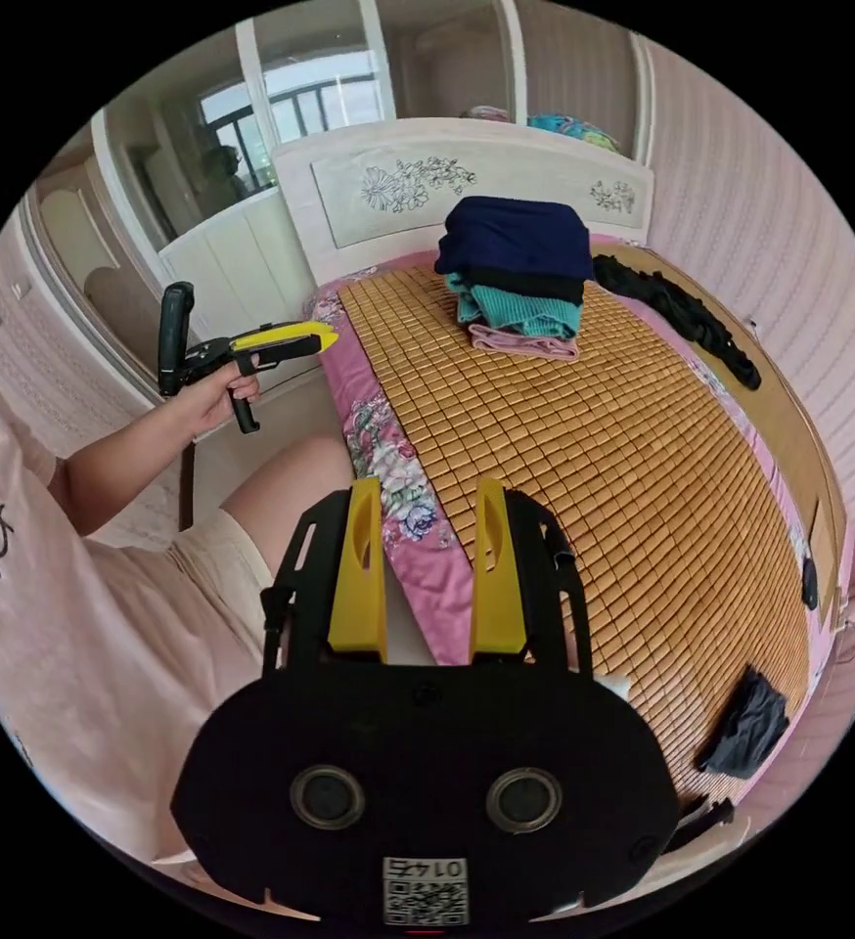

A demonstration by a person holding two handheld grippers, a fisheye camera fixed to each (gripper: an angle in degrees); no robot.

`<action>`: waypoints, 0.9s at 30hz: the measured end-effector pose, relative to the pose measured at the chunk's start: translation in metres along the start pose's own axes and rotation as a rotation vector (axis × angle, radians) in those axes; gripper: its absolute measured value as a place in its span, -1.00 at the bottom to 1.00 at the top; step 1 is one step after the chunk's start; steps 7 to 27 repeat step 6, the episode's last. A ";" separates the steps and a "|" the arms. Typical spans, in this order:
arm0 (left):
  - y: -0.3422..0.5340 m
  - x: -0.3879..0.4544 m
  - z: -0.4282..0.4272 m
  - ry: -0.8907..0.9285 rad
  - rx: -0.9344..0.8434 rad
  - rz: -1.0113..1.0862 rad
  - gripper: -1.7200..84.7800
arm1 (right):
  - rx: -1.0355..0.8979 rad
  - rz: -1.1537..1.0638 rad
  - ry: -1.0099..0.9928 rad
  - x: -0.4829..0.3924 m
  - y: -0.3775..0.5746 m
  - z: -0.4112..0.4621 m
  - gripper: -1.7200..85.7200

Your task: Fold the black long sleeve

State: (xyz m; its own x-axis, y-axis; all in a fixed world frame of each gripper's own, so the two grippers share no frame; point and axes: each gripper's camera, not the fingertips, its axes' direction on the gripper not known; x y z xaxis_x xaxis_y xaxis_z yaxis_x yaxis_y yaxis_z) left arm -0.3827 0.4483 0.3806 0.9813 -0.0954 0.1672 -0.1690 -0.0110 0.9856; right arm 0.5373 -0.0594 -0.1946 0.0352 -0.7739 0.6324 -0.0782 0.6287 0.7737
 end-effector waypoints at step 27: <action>-0.047 -0.109 0.003 0.004 0.040 -0.163 -0.74 | -0.035 -0.212 0.044 -0.050 -0.126 0.040 -0.67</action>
